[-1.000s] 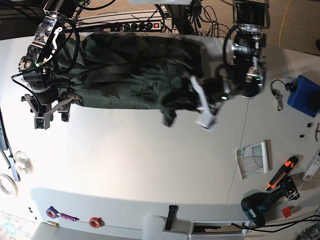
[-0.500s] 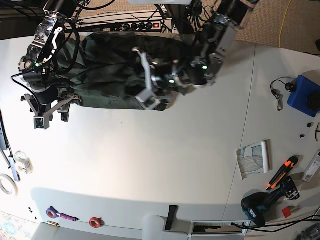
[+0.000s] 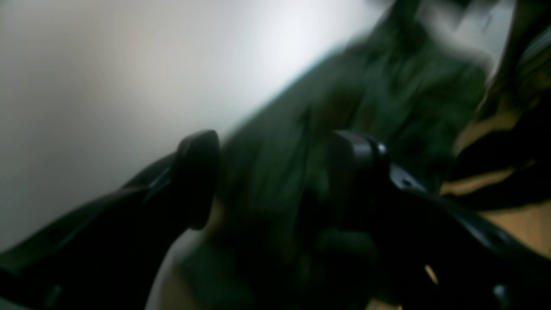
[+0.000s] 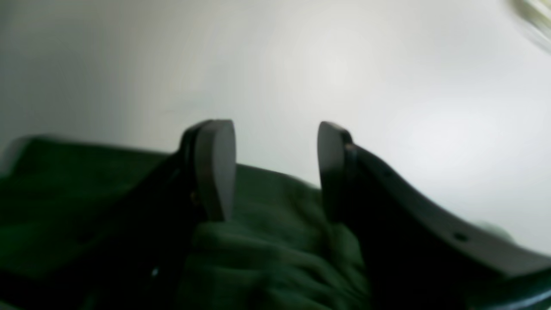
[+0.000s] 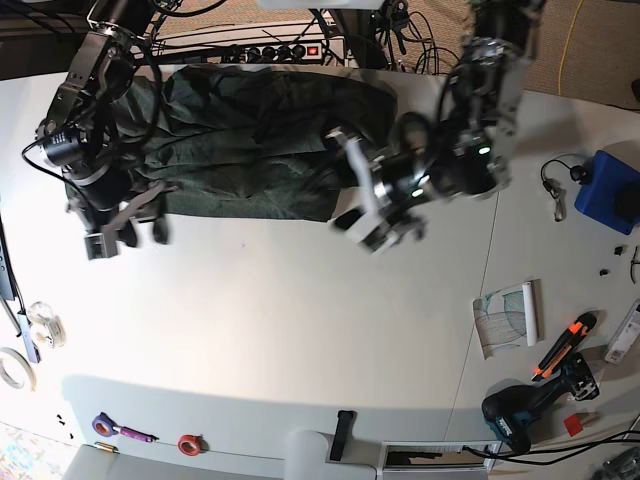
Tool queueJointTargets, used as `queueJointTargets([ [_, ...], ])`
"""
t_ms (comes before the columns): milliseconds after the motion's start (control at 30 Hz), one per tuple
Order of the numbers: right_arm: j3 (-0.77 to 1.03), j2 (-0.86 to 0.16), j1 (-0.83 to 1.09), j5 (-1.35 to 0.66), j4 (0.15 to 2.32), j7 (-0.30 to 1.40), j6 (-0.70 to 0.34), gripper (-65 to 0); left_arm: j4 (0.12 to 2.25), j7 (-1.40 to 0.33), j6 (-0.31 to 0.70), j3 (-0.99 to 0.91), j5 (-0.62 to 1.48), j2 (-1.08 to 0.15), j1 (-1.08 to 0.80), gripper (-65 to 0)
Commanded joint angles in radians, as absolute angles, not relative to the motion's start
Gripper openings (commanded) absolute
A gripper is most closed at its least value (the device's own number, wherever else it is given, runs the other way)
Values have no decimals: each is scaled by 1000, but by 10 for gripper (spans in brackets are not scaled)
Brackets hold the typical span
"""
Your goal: Layout the t-shirt on the table in an organized manner, then fold the t-shirt properly
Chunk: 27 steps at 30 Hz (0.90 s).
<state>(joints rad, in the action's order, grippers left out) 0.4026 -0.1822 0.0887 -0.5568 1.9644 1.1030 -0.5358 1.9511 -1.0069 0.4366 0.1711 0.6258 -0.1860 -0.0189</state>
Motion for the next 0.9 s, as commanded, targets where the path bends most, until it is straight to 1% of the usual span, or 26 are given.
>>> queueJointTargets([
  [0,404,-194,81,-607,1982,1099,-557,-349,1971,-995,437,154,654,-199,-15,-266],
  [100,377,-194,104,-705,1982,1140,-616,-349,1971,-1017,414,100,655,-242,-60,-266],
  [167,342,-194,132,-729,1982,1158,-627,-349,1971,-1018,406,71,654,-260,-90,-266],
  [333,208,-194,192,-728,1982,1171,-636,-349,1963,-1004,381,43,650,-266,-155,-266],
  [433,129,-194,196,-682,1982,1161,-635,-349,1961,-987,381,43,650,-266,-172,-266],
  [567,51,-187,197,-563,1981,1089,-576,-345,1961,-987,381,43,650,-266,-171,-266],
  [633,38,-168,197,-522,1981,1061,-543,-307,1961,-987,381,43,650,-266,-172,-266],
  [667,38,-156,197,-519,1976,1055,-532,-293,1961,-987,381,43,650,-266,-172,-266],
  [867,37,-110,196,-556,1864,1017,-522,-293,1961,-987,385,43,650,-266,-171,-266],
])
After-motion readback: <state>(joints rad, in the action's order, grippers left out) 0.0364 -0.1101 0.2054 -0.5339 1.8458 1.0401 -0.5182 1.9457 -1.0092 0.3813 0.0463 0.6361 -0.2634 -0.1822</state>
